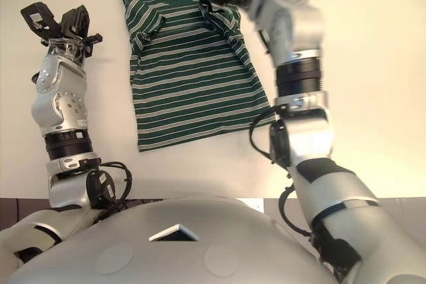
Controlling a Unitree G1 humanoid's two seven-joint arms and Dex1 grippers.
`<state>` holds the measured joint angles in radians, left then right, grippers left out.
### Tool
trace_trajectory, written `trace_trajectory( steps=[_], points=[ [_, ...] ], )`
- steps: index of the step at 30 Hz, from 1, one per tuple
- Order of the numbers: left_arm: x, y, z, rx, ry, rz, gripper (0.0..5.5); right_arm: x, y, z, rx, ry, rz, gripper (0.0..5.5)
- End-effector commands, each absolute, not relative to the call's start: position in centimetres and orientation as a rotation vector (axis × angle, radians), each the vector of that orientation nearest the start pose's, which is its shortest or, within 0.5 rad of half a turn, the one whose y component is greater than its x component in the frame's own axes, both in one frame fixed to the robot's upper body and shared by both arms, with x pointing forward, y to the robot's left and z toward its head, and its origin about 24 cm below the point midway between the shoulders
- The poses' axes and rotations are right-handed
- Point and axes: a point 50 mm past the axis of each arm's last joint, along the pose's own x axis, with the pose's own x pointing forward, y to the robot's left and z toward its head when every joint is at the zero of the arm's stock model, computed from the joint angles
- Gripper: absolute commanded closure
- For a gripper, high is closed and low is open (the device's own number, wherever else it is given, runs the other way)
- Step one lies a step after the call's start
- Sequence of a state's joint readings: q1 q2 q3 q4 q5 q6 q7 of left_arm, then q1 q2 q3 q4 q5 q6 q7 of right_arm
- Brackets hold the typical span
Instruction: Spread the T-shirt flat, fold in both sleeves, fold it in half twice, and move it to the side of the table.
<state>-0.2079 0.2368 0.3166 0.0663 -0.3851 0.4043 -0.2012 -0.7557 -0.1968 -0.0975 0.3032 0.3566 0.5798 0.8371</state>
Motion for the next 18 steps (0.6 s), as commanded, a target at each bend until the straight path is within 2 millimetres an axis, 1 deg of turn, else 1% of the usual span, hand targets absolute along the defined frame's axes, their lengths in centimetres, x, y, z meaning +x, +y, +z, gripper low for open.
trace_trajectory(
  steps=[1, 3, 5, 7, 8, 10, 11, 12, 14, 15, 18],
  points=[
    [23.0, 23.9, 5.9, -0.330, 0.321, -0.199, 4.23, 31.8, -16.9, 13.2, 0.160, 0.257, 0.985, 4.56],
    [19.4, 23.8, 5.9, -0.436, 0.409, -0.266, 4.23, 29.1, -19.9, 11.0, 0.173, 0.399, 0.979, 4.56],
    [16.1, 23.4, 6.2, -0.563, 0.483, -0.297, 4.23, 26.3, -22.4, 9.1, 0.210, 0.537, 0.948, 4.56],
    [13.7, 22.8, 6.5, -0.660, 0.551, -0.312, 4.23, 24.0, -24.2, 7.6, 0.247, 0.640, 0.890, 4.56],
    [12.7, 22.5, 6.6, -0.697, 0.579, -0.314, 4.23, 23.1, -24.7, 7.1, 0.260, 0.679, 0.865, 4.56],
    [11.3, 21.7, 6.8, -0.745, 0.637, -0.324, 4.23, 21.6, -25.5, 6.3, 0.283, 0.746, 0.827, 4.56],
    [10.8, 21.4, 6.8, -0.756, 0.668, -0.320, 4.23, 21.1, -25.9, 5.9, 0.294, 0.772, 0.803, 4.37],
    [10.5, 21.3, 6.7, -0.764, 0.694, -0.312, 4.23, 20.8, -26.1, 5.6, 0.302, 0.791, 0.781, 4.27],
    [9.8, 21.2, 6.2, -0.755, 0.747, -0.273, 3.99, 20.6, -26.3, 5.1, 0.315, 0.833, 0.744, 3.96],
    [9.5, 21.2, 6.0, -0.750, 0.762, -0.258, 3.78, 20.5, -26.3, 5.0, 0.318, 0.853, 0.743, 3.77],
    [9.1, 21.3, 5.8, -0.736, 0.792, -0.228, 3.44, 20.2, -25.3, 4.9, 0.352, 0.889, 0.765, 3.40]
  ],
)
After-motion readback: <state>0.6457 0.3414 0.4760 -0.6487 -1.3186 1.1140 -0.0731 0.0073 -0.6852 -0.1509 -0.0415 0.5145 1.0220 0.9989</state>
